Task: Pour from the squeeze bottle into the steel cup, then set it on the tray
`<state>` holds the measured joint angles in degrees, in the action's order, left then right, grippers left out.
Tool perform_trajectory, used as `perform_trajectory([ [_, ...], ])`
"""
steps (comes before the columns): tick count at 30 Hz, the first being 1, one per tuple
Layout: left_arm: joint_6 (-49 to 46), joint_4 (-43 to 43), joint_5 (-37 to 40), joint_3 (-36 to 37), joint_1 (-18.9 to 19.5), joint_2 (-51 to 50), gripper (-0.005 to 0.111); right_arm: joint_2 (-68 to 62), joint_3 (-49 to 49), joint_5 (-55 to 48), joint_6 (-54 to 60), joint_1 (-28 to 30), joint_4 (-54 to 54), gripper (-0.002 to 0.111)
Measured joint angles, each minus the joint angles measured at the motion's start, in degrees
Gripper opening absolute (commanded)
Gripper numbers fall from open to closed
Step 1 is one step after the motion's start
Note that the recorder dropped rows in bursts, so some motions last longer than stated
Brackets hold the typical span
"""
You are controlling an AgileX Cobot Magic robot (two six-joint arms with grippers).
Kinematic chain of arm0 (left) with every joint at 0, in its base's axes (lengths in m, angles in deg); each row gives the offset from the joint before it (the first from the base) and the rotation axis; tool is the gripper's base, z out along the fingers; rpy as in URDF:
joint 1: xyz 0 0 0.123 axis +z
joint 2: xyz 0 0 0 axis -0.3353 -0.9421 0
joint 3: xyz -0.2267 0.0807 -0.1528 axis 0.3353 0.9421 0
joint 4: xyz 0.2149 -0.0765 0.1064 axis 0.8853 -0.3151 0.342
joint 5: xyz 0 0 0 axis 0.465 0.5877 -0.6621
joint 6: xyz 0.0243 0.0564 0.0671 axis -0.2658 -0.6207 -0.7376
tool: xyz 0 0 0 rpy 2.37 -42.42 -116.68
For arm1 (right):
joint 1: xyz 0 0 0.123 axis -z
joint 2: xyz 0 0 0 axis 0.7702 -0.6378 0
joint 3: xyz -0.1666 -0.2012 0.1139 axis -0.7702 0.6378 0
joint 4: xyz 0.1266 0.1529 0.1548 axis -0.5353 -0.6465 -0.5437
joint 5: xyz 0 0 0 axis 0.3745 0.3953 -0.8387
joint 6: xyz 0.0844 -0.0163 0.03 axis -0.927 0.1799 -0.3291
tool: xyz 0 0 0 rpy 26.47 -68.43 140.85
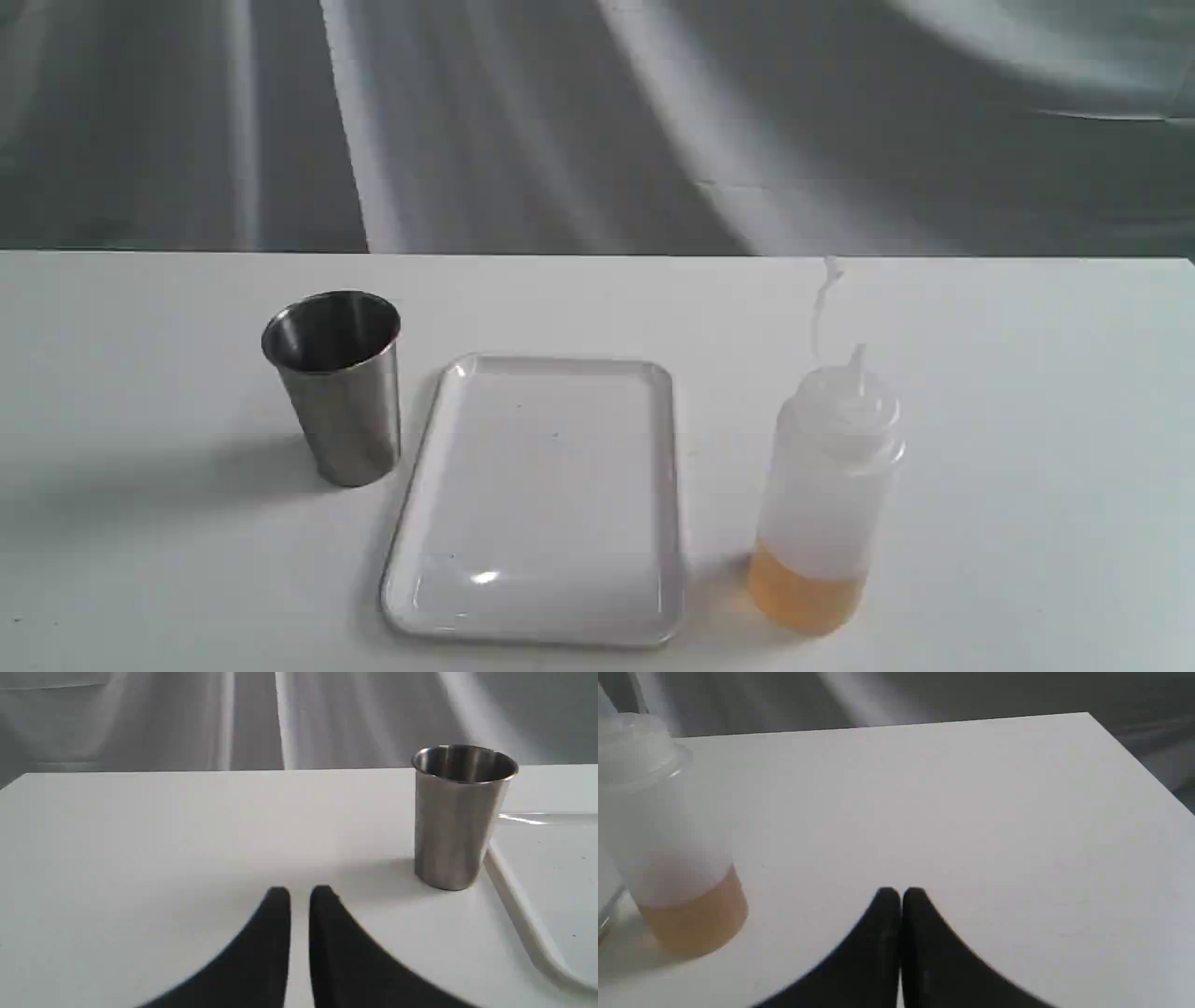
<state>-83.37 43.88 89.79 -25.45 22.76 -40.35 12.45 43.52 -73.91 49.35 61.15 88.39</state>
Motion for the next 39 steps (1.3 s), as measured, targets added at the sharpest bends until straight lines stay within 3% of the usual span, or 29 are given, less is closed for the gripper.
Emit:
perform_trajectory([
  [34, 0.00, 0.00, 0.00, 0.00, 0.00, 0.00, 0.008, 0.00, 0.00, 0.00, 0.00, 0.00, 0.00, 0.000],
  [39, 0.00, 0.00, 0.00, 0.00, 0.00, 0.00, 0.008, 0.00, 0.00, 5.75, 0.00, 0.00, -2.72, 0.000],
])
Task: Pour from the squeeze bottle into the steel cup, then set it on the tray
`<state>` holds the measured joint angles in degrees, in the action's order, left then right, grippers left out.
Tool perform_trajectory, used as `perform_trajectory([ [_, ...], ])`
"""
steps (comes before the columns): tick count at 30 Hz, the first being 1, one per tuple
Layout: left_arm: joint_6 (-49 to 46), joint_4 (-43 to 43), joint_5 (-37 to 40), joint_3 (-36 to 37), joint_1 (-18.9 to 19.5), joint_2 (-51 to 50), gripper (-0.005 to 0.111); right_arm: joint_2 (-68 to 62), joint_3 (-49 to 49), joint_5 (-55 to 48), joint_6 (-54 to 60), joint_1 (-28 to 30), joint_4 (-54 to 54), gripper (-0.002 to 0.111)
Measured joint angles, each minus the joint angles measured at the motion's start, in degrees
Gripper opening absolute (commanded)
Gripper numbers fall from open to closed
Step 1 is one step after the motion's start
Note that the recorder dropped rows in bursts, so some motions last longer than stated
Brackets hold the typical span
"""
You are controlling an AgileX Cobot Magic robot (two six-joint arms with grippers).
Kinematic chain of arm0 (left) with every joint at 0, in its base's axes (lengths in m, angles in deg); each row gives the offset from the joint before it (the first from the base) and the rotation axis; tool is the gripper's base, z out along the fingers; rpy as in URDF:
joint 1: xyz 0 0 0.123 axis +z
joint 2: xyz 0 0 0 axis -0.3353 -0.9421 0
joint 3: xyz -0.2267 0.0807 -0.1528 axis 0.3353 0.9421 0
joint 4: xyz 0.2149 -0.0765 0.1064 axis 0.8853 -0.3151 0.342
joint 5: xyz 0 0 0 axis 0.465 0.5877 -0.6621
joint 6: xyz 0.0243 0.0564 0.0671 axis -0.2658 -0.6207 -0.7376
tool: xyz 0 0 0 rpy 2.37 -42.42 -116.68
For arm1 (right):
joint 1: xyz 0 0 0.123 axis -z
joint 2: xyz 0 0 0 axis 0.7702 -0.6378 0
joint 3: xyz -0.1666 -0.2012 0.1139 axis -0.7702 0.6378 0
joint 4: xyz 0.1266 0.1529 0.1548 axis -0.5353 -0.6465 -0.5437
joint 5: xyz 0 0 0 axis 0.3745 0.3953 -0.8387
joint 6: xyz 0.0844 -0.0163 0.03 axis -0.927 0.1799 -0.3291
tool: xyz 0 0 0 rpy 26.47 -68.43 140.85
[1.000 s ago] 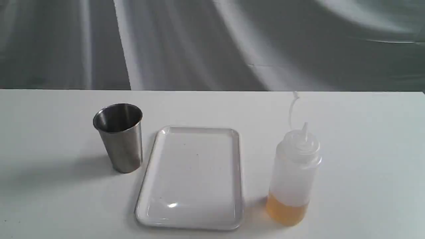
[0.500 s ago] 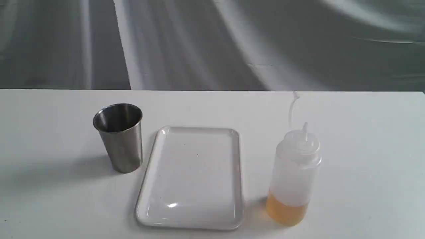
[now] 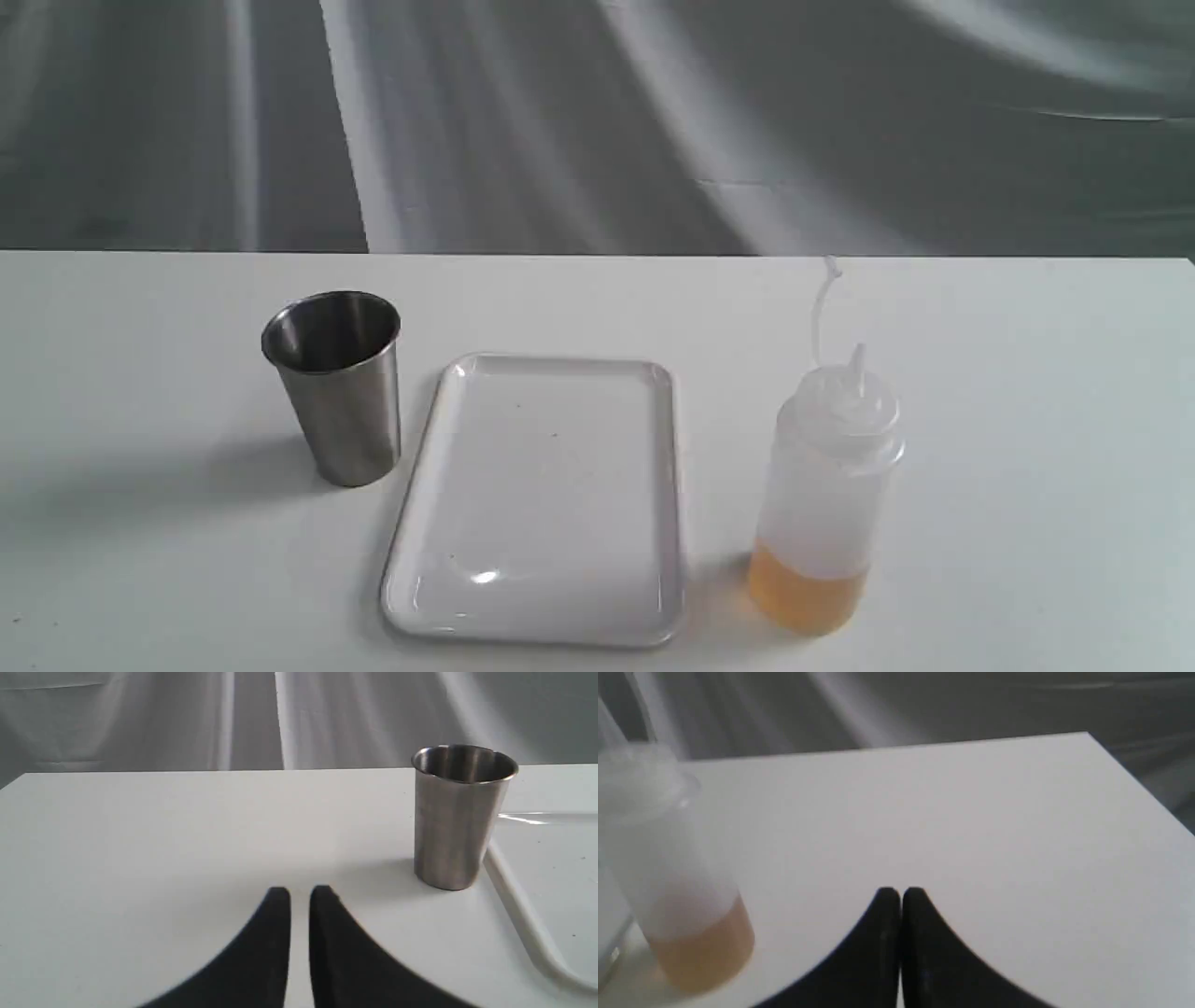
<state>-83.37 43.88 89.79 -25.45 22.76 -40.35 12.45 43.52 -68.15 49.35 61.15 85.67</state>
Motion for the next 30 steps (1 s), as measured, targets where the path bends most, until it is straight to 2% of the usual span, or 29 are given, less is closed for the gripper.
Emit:
perform_trajectory([
  [3, 0.00, 0.00, 0.00, 0.00, 0.00, 0.00, 0.008, 0.00, 0.00, 9.51, 0.00, 0.00, -9.05, 0.000],
  [7, 0.00, 0.00, 0.00, 0.00, 0.00, 0.00, 0.008, 0.00, 0.00, 20.77, -0.24, 0.00, -26.51, 0.000],
  [11, 0.00, 0.00, 0.00, 0.00, 0.00, 0.00, 0.008, 0.00, 0.00, 26.03, -7.28, 0.00, -37.64, 0.000],
  [14, 0.00, 0.00, 0.00, 0.00, 0.00, 0.00, 0.008, 0.00, 0.00, 24.99, -15.67, 0.00, -39.05, 0.000],
  [17, 0.00, 0.00, 0.00, 0.00, 0.00, 0.00, 0.008, 0.00, -1.42, 21.19, -21.25, 0.00, -34.18, 0.000],
  [21, 0.00, 0.00, 0.00, 0.00, 0.00, 0.00, 0.008, 0.00, -7.04, 15.64, -23.20, 0.00, -29.31, 0.000],
  [30, 0.00, 0.00, 0.00, 0.00, 0.00, 0.00, 0.008, 0.15, -23.46, 4.14, -21.35, 0.00, -27.32, 0.000],
])
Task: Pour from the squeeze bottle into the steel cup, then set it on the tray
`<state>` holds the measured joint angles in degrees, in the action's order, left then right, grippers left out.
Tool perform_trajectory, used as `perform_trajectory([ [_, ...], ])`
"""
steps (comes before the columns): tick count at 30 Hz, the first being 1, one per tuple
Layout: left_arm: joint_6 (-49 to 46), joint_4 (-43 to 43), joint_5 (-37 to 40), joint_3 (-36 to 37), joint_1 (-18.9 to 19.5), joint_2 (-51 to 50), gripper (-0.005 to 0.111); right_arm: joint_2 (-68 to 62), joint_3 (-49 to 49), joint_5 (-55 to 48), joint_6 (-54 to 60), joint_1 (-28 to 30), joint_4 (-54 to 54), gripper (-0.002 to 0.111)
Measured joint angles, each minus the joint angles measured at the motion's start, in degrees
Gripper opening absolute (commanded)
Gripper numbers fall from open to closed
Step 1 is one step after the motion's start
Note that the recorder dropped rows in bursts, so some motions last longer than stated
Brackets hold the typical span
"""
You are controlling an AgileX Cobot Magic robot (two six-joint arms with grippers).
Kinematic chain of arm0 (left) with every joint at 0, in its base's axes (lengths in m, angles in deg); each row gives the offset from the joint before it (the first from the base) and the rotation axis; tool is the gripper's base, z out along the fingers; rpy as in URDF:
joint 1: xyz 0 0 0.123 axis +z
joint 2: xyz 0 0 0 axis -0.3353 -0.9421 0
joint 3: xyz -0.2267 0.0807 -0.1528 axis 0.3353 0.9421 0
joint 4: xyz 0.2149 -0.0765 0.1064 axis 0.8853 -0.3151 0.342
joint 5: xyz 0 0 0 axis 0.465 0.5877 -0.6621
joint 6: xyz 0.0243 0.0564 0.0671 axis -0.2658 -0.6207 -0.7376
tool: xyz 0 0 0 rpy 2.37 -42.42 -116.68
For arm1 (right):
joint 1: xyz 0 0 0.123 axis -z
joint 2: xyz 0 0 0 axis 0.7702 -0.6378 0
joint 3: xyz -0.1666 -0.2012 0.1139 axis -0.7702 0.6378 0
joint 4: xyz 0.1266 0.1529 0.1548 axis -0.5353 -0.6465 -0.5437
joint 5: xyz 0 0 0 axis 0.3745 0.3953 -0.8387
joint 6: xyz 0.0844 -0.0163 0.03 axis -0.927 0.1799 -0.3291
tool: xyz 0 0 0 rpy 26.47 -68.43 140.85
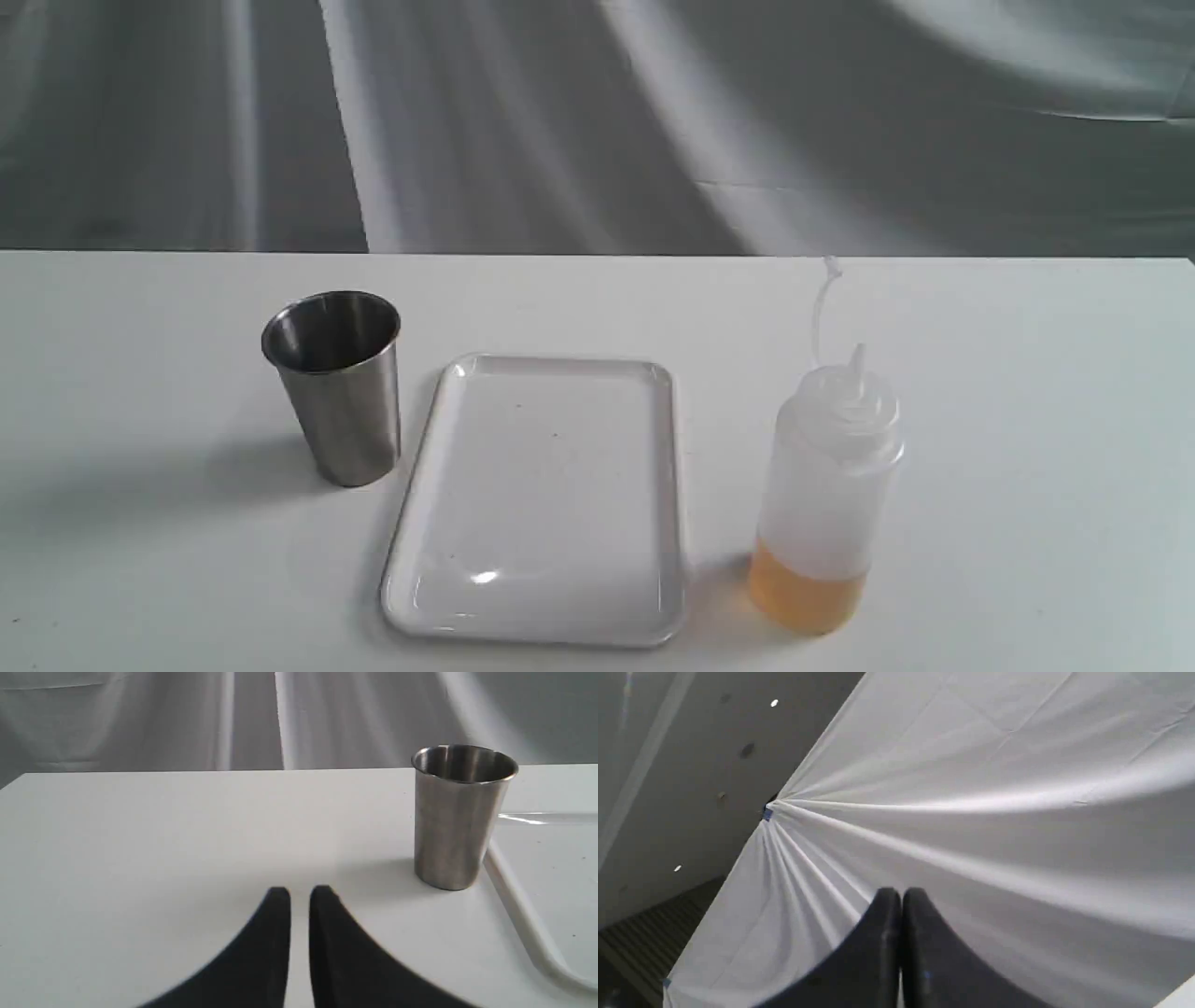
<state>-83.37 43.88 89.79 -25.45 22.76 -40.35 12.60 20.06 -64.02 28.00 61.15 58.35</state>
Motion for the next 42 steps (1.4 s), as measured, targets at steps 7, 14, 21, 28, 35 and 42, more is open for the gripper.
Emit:
perform_trajectory([
  [7, 0.00, 0.00, 0.00, 0.00, 0.00, 0.00, 0.008, 0.10, -7.47, -3.30, 2.93, 0.00, 0.00, 0.000],
  [14, 0.00, 0.00, 0.00, 0.00, 0.00, 0.00, 0.008, -0.04, -16.14, -3.52, 11.38, 0.00, 0.00, 0.000],
  [21, 0.00, 0.00, 0.00, 0.00, 0.00, 0.00, 0.008, -4.59, -24.43, -0.11, 13.47, 0.00, -0.84, 0.000],
  [28, 0.00, 0.00, 0.00, 0.00, 0.00, 0.00, 0.008, -14.43, -33.46, -2.02, 15.28, 0.00, -4.41, 0.000],
  [35, 0.00, 0.00, 0.00, 0.00, 0.00, 0.00, 0.008, -27.32, -41.31, -5.18, 24.65, 0.00, -4.51, 0.000],
  [42, 0.00, 0.00, 0.00, 0.00, 0.00, 0.00, 0.008, -40.41, -44.85, -6.24, 34.70, -1.74, -4.84, 0.000],
])
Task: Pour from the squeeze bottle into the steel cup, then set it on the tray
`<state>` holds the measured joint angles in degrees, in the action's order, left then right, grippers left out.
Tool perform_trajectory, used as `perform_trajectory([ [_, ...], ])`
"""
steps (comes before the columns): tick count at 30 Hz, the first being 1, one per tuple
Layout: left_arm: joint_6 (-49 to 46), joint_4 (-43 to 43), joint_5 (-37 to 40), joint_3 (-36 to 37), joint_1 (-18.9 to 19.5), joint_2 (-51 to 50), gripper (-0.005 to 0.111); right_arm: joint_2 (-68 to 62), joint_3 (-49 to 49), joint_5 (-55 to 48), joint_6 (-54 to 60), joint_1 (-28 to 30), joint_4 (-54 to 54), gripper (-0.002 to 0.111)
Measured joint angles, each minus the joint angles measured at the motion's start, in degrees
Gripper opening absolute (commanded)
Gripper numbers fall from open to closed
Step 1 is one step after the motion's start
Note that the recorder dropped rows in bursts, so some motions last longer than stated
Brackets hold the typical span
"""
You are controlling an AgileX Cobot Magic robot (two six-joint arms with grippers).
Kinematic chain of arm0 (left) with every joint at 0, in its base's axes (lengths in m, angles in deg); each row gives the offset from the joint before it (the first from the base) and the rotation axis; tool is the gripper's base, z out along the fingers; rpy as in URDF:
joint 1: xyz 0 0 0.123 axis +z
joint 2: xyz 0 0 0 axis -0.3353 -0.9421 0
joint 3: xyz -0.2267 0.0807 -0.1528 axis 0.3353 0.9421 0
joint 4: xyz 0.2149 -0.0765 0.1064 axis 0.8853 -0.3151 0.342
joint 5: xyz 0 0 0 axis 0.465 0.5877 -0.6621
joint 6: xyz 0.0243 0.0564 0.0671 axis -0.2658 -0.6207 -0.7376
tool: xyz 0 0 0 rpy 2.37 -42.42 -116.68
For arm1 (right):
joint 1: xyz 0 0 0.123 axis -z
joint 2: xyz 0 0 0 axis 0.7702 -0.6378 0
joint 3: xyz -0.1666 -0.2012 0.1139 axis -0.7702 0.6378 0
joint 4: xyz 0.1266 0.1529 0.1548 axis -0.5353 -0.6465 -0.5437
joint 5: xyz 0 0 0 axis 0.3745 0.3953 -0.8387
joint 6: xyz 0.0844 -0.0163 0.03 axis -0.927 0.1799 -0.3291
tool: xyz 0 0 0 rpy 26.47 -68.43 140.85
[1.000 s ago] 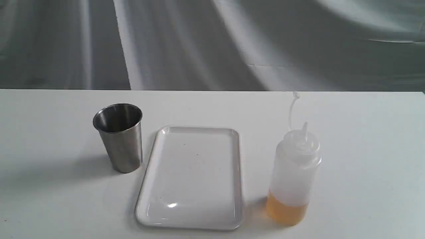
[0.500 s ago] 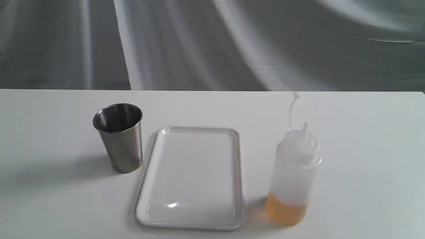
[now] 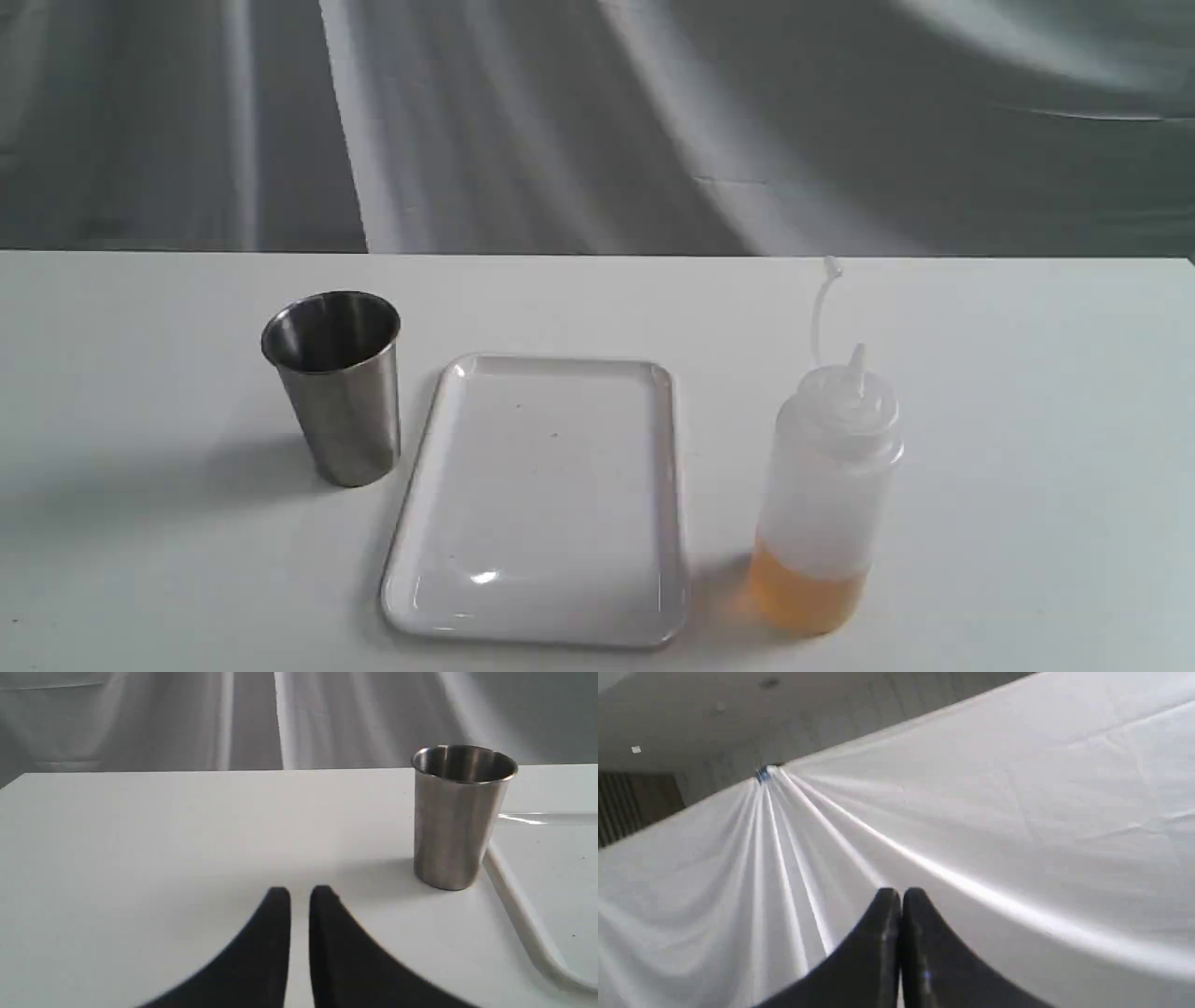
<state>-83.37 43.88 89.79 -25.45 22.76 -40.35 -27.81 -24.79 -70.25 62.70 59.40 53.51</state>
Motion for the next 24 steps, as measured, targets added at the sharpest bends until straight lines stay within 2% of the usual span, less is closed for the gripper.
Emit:
perform_trajectory([
  [8, 0.00, 0.00, 0.00, 0.00, 0.00, 0.00, 0.008, -12.46, -0.06, -2.61, 15.37, -11.65, -1.31, 0.000],
  [15, 0.00, 0.00, 0.00, 0.00, 0.00, 0.00, 0.008, -15.53, 3.80, -1.71, 25.50, -19.48, -1.41, 0.000],
  [24, 0.00, 0.00, 0.00, 0.00, 0.00, 0.00, 0.008, -15.65, 18.38, 15.95, 26.83, -25.95, -1.20, 0.000],
])
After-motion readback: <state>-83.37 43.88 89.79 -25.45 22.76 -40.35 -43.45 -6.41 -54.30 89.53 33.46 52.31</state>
